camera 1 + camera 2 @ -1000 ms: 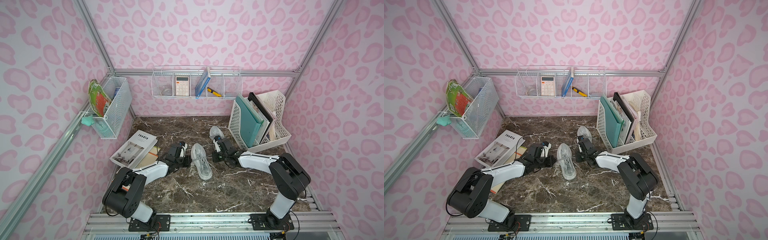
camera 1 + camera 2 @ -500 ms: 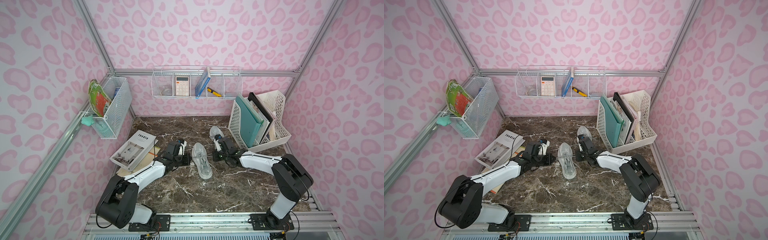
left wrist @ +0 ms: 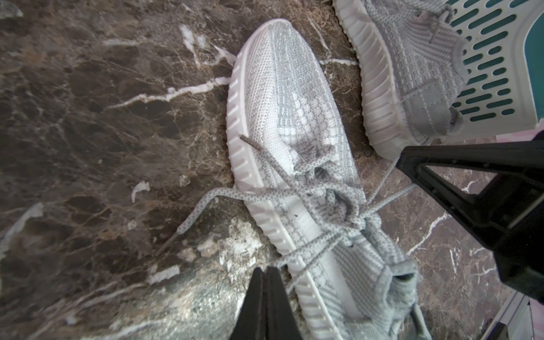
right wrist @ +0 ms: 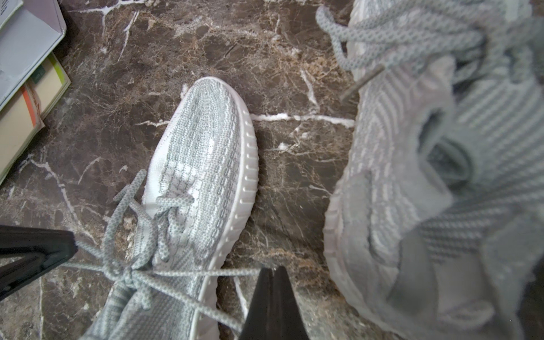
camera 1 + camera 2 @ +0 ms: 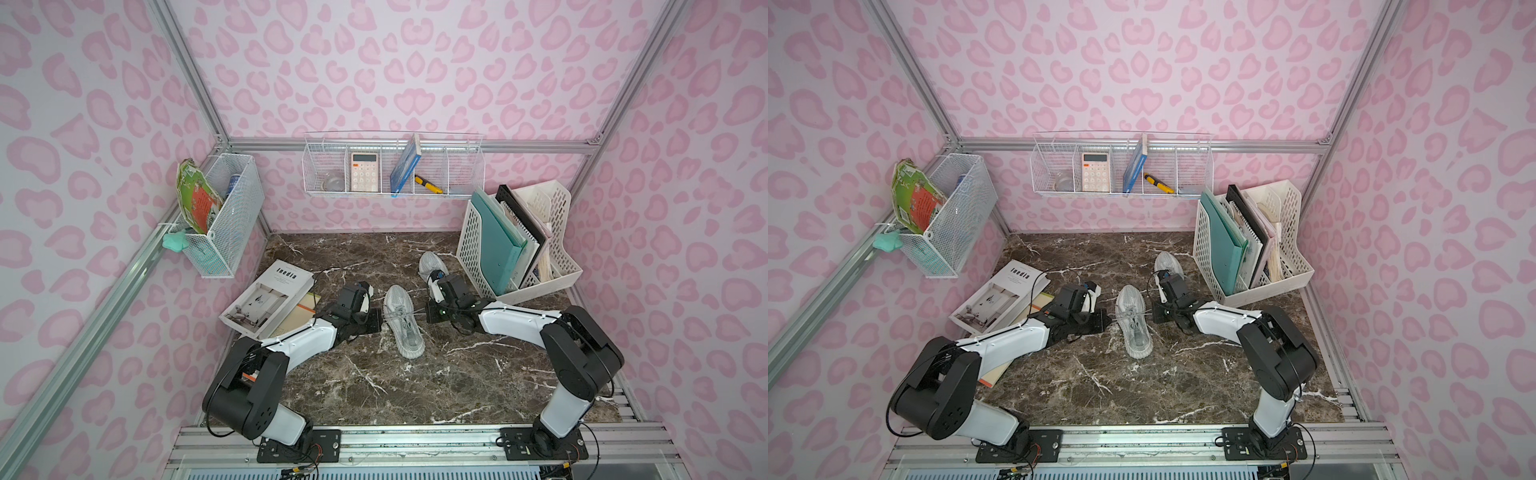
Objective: Tie the shoes
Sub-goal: Tie the shoelace on the shoe, then move the shoe to the center of the board.
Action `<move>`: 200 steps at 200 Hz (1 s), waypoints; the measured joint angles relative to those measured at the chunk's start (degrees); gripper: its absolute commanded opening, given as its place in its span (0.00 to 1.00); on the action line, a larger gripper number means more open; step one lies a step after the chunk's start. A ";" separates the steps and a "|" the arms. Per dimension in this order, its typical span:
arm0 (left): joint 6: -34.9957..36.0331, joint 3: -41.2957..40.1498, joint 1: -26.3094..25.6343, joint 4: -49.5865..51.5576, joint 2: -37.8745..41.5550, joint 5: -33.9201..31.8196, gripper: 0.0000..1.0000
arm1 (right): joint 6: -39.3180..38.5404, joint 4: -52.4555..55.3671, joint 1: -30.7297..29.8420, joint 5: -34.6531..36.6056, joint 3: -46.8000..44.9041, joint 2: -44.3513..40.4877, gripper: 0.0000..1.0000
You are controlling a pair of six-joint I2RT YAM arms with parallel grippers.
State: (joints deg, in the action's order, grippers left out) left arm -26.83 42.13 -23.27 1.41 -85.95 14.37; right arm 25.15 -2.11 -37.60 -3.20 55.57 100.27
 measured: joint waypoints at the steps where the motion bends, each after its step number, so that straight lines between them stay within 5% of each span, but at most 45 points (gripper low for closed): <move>1: 0.00 0.02 0.00 0.00 0.00 0.02 0.00 | 0.00 0.00 0.02 -0.02 -0.02 0.00 0.00; 36: 0.17 1.60 -0.15 1.07 -2.36 1.86 0.04 | -0.33 -1.92 0.70 -2.12 -0.94 -0.55 0.00; 85: 0.24 4.55 -0.28 5.33 -3.74 2.40 0.34 | 0.02 -5.88 5.44 -9.62 -2.45 -3.32 0.29; 131: 0.72 4.76 -0.07 11.41 0.70 -0.11 0.52 | -1.49 -6.95 6.05 -16.26 -4.83 -10.19 0.42; 200: 2.05 8.66 0.48 16.37 5.01 -4.15 0.62 | -4.39 -3.10 -4.46 -11.80 -6.80 -8.50 0.51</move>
State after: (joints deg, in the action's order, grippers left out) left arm -24.77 50.78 -22.79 17.78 -80.95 10.22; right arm 20.75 -5.21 -42.06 -15.00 48.77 91.77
